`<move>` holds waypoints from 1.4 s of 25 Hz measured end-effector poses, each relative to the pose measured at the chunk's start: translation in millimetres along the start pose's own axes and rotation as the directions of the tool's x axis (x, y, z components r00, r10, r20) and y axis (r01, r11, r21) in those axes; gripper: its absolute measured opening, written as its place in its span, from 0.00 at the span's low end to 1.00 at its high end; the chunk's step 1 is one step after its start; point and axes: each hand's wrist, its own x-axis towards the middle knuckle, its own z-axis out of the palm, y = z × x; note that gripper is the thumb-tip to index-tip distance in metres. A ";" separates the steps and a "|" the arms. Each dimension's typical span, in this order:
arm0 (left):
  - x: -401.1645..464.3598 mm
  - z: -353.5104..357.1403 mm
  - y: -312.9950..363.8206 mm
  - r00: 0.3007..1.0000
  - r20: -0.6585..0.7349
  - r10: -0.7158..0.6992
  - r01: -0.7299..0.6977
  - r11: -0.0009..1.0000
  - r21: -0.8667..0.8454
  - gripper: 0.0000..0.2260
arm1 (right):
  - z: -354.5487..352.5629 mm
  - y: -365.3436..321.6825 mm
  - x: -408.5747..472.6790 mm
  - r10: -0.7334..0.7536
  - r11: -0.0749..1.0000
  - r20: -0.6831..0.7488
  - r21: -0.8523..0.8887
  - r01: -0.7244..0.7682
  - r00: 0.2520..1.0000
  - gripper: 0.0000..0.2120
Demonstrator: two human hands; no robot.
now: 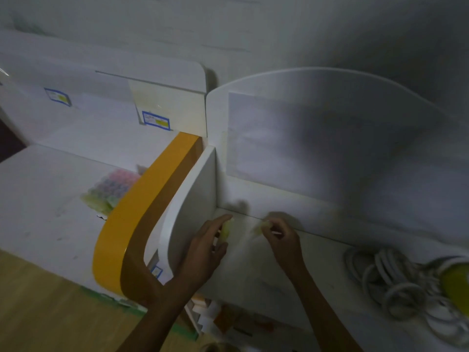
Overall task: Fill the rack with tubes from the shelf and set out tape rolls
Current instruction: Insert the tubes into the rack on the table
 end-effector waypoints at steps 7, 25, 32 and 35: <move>-24.0 -16.7 16.3 0.999 -0.011 0.036 -0.037 0.998 -0.048 0.29 | -12.7 -27.3 -36.1 -0.022 0.978 0.007 0.208 0.020 1.000 0.10; -200.4 -136.0 51.3 0.909 -0.399 -0.118 0.147 0.988 0.042 0.26 | 60.5 -141.9 -159.0 -0.332 0.922 0.481 0.345 0.173 0.811 0.18; -223.1 -219.4 -10.6 0.884 -0.440 -0.157 0.210 0.975 0.074 0.26 | 164.5 -173.6 -201.4 -0.396 0.906 0.503 0.349 0.239 0.769 0.17; -219.0 -259.8 -47.0 0.905 -0.405 -0.129 0.176 0.981 0.080 0.27 | 214.7 -186.5 -214.5 -0.367 0.919 0.489 0.321 0.228 0.792 0.17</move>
